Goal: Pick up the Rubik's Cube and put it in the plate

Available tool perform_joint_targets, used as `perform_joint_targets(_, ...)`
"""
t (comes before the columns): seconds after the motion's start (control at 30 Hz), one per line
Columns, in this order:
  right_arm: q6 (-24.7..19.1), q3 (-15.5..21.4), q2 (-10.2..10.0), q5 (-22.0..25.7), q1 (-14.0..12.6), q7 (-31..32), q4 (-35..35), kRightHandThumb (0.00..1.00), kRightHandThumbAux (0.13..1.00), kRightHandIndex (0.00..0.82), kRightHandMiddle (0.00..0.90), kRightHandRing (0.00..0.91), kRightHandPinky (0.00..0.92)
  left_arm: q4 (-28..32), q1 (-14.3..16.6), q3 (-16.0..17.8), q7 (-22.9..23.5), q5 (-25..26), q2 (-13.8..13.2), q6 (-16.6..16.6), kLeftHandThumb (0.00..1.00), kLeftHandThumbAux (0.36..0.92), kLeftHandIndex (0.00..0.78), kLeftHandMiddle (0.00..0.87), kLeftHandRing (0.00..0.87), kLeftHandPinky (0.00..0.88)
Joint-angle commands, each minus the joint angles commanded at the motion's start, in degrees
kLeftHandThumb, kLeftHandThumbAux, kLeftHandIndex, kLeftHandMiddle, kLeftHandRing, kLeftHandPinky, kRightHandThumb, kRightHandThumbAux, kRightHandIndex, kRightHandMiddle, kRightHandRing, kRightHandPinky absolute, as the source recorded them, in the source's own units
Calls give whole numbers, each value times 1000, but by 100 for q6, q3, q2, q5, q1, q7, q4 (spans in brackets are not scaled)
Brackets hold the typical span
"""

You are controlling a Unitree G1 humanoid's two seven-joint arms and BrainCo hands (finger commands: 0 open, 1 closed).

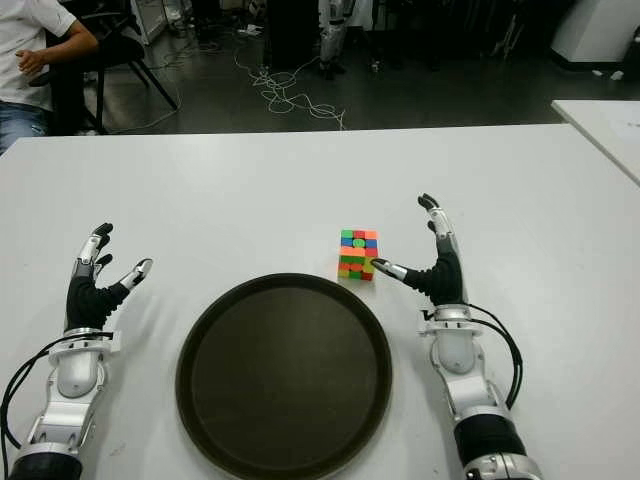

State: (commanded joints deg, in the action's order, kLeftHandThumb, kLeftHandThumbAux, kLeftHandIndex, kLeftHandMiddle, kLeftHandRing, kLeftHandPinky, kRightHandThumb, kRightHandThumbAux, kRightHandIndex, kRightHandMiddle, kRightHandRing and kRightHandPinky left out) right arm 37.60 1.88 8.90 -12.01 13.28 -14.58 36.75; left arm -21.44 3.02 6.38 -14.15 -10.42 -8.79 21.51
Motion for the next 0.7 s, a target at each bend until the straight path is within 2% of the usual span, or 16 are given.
perform_joint_targets(0.27,20,-7,26,16,-2,59,12,0,843,0,0,0,0,-57,10,-14,-57,-70,-19,45,0,688,0,0,0,0)
perform_joint_targets(0.7,0,-15,44,-56,-17,45,-37,0,880,0,0,0,0,-107,24,8,-86,-78,-5,64,0,644,0,0,0,0)
